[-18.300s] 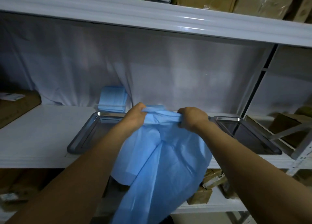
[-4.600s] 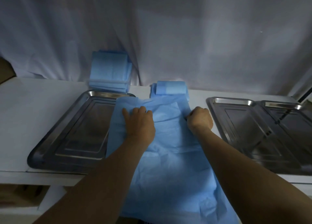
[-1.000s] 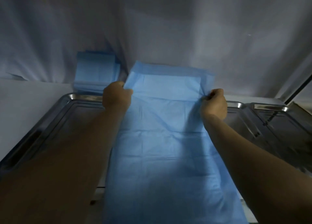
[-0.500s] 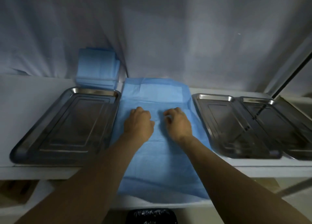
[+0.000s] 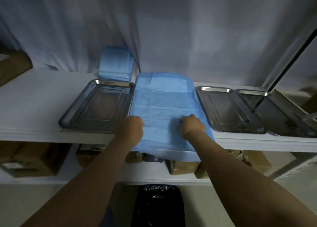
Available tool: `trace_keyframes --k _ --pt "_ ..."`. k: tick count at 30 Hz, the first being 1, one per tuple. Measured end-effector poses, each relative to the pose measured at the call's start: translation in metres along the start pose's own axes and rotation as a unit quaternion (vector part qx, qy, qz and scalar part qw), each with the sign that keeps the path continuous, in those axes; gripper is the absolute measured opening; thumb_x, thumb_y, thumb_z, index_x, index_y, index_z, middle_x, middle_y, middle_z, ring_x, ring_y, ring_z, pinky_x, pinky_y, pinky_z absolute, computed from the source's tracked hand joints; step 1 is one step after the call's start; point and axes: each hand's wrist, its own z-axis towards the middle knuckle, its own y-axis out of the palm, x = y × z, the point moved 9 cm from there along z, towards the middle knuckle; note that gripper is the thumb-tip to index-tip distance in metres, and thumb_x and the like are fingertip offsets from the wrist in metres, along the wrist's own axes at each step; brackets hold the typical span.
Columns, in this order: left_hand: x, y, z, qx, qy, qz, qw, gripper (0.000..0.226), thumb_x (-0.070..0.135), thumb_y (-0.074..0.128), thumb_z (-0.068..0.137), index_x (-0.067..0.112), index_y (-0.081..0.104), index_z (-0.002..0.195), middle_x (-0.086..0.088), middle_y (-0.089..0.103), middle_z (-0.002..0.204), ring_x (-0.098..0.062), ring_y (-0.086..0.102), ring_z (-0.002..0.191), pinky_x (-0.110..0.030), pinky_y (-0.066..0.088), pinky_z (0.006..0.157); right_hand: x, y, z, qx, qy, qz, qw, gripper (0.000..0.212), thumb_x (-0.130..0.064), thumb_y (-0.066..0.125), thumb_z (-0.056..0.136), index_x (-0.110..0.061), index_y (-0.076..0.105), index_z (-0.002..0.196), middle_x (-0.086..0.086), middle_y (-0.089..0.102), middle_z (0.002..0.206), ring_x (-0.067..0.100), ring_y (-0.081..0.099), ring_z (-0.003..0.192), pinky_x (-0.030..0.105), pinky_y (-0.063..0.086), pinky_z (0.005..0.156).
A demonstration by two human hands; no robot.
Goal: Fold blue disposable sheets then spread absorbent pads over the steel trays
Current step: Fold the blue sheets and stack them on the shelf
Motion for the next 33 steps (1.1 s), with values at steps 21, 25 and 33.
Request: trace_keyframes --k 21,25,33 --pt "-0.036 0.025 -0.083 -0.054 -0.238 -0.544 0.803 0.018 0.0 0.062 0.085 0.014 0.051 0.079 -0.004 0.059 0.089 -0.014 0.055 0.078 -0.023 0.045 0.071 -0.112 0.024 -0.071 -0.213 -0.18 0.179 0.944 0.047 -0.034 0.031 0.102 -0.014 0.04 0.143 0.005 0.035 0.152 0.02 0.03 0.14 0.031 0.02 0.117" --pt "-0.034 0.024 -0.078 -0.023 -0.256 -0.656 0.709 0.016 -0.003 0.049 0.091 0.01 0.048 0.081 -0.013 0.06 0.09 -0.02 0.06 0.079 -0.031 0.051 0.073 -0.112 0.019 -0.076 -0.215 -0.174 0.24 0.931 0.044 -0.038 0.039 0.099 -0.011 0.052 0.131 0.002 0.05 0.135 0.017 0.043 0.127 0.027 0.027 0.11" --pt "-0.029 0.022 -0.076 -0.046 -0.247 -0.659 0.709 0.032 -0.008 0.059 0.082 0.013 0.053 0.106 -0.013 0.062 0.106 -0.02 0.059 0.079 -0.027 0.043 0.064 -0.112 0.016 -0.07 -0.222 -0.182 0.324 0.901 0.02 -0.008 0.071 0.08 -0.021 0.057 0.074 0.0 0.059 0.091 0.014 0.053 0.091 0.017 0.043 0.076"
